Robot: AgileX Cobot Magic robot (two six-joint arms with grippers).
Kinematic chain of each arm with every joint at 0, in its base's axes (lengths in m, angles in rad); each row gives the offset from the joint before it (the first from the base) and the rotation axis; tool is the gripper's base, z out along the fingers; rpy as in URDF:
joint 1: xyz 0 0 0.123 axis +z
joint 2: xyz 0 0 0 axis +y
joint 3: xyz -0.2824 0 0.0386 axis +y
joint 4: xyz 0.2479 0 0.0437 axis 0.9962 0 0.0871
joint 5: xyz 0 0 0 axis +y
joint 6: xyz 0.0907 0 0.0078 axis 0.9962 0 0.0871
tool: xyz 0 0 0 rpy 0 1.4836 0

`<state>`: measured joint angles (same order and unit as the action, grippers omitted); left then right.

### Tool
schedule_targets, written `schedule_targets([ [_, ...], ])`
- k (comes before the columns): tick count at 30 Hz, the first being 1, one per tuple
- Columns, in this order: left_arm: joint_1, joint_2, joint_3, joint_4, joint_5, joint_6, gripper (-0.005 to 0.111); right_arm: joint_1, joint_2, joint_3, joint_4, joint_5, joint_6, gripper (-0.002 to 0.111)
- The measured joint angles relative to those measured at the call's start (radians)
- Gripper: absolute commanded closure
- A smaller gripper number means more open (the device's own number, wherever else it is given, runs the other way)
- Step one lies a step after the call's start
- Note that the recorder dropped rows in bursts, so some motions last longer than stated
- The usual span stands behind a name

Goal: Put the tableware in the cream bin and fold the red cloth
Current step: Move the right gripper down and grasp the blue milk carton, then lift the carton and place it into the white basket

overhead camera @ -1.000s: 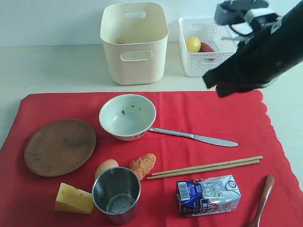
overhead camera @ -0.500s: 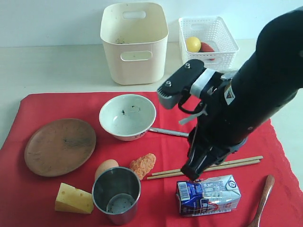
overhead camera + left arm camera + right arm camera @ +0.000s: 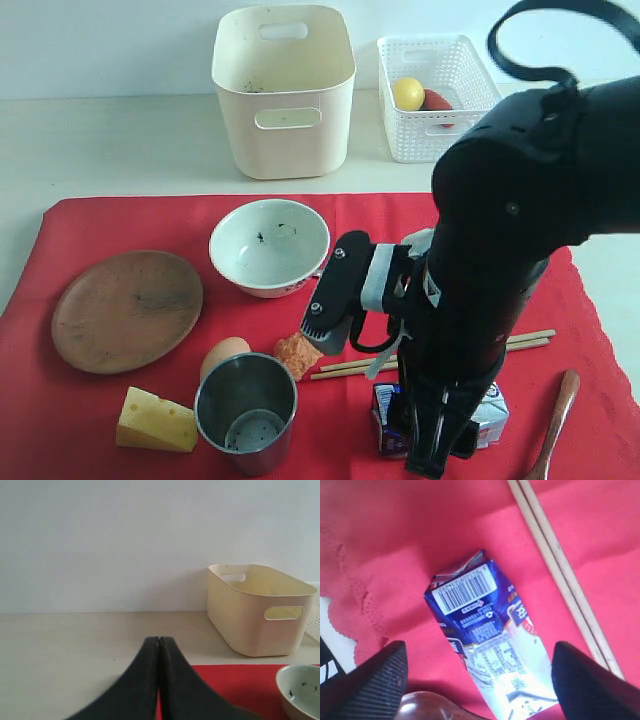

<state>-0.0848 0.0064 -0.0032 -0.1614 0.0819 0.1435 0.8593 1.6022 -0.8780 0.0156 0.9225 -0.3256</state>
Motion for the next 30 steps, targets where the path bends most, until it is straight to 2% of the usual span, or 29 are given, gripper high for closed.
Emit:
schedule_targets([
  [10,0.000,0.000,0.000,0.000,0.000,0.000,0.105,0.000,0.141,0.000,-0.052,-0.035,-0.004,0.033],
  [13,0.000,0.000,0.000,0.000,0.000,0.000,0.105,0.000,0.159,0.000,-0.063,-0.042,-0.006,0.037],
  [22,0.000,0.000,0.000,0.000,0.000,0.000,0.105,0.000,0.168,0.000,-0.049,-0.029,-0.006,0.079],
  [30,0.000,0.000,0.000,0.000,0.000,0.000,0.105,0.000,0.170,0.000,-0.068,-0.014,-0.001,0.108],
])
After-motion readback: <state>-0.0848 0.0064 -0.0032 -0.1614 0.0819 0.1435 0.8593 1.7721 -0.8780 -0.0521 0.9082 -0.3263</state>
